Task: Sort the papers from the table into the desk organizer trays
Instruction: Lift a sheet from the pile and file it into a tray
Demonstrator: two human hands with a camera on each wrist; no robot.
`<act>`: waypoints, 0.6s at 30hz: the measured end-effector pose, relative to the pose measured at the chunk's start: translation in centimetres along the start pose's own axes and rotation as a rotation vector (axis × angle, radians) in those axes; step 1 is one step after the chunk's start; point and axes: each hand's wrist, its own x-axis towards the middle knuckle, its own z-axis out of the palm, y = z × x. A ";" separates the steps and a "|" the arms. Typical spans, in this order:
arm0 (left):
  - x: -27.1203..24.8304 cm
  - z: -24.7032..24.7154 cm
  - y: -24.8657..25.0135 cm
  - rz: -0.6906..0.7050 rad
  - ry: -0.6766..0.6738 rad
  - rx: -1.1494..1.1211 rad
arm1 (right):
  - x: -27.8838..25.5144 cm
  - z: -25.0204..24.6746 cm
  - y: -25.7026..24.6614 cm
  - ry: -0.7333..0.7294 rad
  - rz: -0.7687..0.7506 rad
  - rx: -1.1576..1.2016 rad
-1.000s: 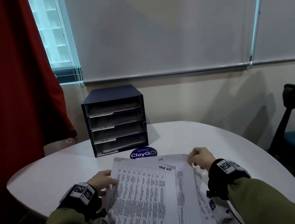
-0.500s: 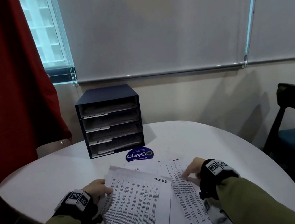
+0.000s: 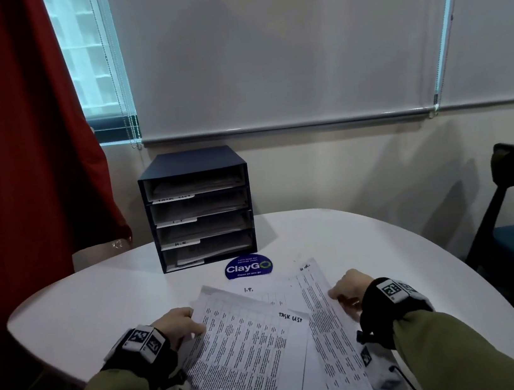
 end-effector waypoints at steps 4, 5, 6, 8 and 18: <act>0.6 -0.4 0.2 -0.016 0.021 0.025 | 0.3 0.8 -1.0 -0.026 -0.016 0.103; 0.6 -0.4 0.4 -0.017 0.032 0.029 | 0.2 1.2 -1.4 -0.046 -0.014 0.109; 0.3 -0.3 0.5 -0.021 0.048 0.033 | 0.2 1.7 -1.6 -0.088 -0.016 0.121; 0.3 -0.2 0.5 -0.038 0.085 0.037 | -0.2 2.4 -1.8 -0.207 0.004 0.170; 1.5 0.0 -0.3 -0.033 0.119 0.100 | 0.6 -0.8 -0.3 -0.032 -0.015 0.108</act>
